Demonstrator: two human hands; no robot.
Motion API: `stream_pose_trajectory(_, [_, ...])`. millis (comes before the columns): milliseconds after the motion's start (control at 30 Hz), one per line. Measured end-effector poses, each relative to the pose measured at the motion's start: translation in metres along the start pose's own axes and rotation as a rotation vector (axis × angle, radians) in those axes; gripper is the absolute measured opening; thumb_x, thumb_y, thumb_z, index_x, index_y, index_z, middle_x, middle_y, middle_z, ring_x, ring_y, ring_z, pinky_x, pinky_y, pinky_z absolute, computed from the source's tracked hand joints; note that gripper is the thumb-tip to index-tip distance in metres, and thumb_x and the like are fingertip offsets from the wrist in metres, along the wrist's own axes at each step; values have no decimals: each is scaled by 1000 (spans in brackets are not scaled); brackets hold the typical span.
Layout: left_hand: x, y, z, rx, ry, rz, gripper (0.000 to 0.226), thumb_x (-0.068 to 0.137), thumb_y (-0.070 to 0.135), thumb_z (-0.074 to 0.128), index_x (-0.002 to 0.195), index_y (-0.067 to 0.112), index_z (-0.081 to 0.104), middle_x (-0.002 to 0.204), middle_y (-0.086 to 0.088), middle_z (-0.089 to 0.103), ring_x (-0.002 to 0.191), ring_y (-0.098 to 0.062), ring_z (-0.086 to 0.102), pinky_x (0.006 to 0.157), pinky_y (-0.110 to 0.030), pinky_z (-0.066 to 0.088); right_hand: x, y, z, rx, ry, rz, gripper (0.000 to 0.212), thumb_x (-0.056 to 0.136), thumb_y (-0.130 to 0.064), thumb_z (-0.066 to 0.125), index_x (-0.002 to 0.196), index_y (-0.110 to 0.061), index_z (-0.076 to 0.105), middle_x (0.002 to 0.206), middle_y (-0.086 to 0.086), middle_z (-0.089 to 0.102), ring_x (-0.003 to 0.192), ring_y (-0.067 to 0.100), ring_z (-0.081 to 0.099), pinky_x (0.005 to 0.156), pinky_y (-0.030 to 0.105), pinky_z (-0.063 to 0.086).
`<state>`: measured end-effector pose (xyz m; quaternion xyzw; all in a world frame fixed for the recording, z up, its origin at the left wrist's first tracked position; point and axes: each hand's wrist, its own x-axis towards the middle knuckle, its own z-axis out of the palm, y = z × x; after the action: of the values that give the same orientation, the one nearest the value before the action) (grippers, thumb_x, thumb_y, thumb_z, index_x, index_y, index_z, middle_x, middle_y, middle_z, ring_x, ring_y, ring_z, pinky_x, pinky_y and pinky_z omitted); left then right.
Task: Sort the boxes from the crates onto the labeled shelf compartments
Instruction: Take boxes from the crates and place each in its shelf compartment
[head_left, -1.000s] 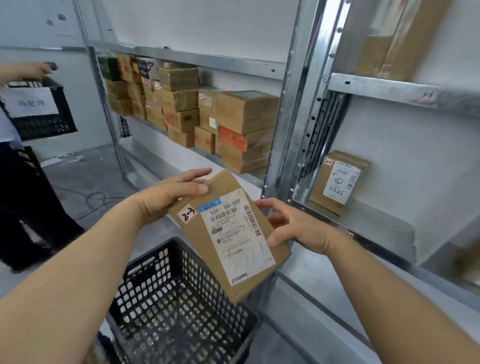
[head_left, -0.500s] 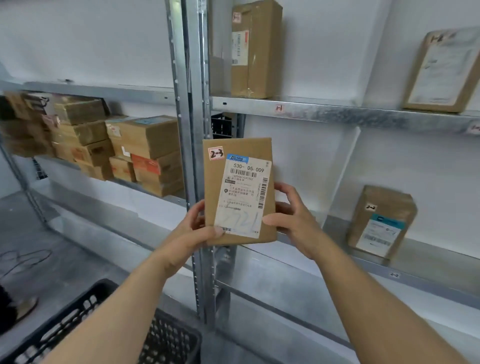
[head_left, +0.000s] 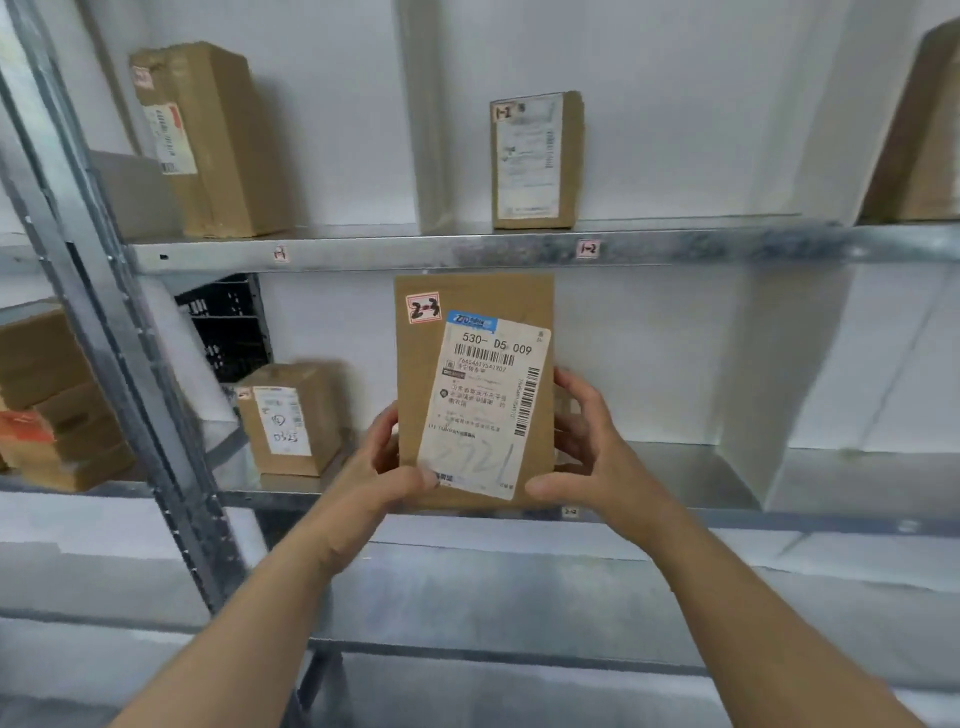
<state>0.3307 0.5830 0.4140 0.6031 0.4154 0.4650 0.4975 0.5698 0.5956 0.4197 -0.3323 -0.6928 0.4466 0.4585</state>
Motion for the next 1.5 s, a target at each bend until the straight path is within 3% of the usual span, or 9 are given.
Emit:
stream_pose_trajectory(133, [23,-4,49,6,-121,7,90,51,40,73,134,37,39,121,11,65,117,-16,58,99,-38,45,-35,1,-39,-81,173,23,92,63,-18,78,127,-61,28,121,-18,60,113,4,59,82,23,55])
stream_pose_trajectory(367, [55,15,110,37,-375,42,93,52,42,75,135,43,35,119,16,64,108,-6,62,79,-17,52,-90,-34,-75,-134,452,46,91,50,-30,74,128,-54,34,116,-8,64,111,6,61,78,22,54])
stream_pose_trajectory(467, [61,30,133,61,-494,80,84,56,57,72,131,54,34,124,20,60,115,-3,56,94,-22,46,-114,-51,-91,-190,556,43,89,50,-28,73,127,-55,37,114,-5,65,111,7,61,78,20,53])
stream_pose_trajectory(567, [69,40,148,97,-534,140,78,57,82,59,129,63,34,138,22,49,125,-8,49,109,-41,37,-140,-69,-104,-253,641,37,86,51,-31,74,124,-59,38,110,-9,66,112,9,60,79,22,53])
stream_pose_trajectory(667, [73,51,168,170,-499,224,58,69,77,52,123,61,40,137,19,49,124,-6,48,106,-35,39,-167,-82,-117,-307,707,20,88,52,-30,75,127,-57,37,113,-7,67,113,10,60,82,25,53])
stream_pose_trajectory(800, [73,67,206,467,-422,384,55,88,42,60,138,35,38,135,12,49,120,-8,49,102,-30,42,-196,-94,-137,-333,764,-11,89,51,-29,76,126,-59,40,118,-5,66,117,13,59,85,32,53])
stream_pose_trajectory(1167, [99,111,330,892,-229,611,66,82,57,61,139,33,37,140,9,47,121,-10,50,100,-37,47,-238,-112,-262,-353,752,-133,83,49,-27,75,117,-64,46,113,-9,68,113,11,61,81,25,53])
stream_pose_trajectory(1367, [120,115,414,987,-163,605,65,83,59,58,139,33,37,141,9,46,124,-12,48,101,-37,45,-264,-104,-353,-328,708,-130,88,49,-29,76,125,-57,40,113,-13,67,114,9,60,80,21,53])
stream_pose_trajectory(1500, [133,107,462,1073,-121,585,66,84,59,56,141,33,35,144,7,43,128,-15,44,101,-38,41,-279,-91,-405,-340,666,-110,96,51,-30,77,136,-48,36,119,-12,64,118,10,58,86,30,53])
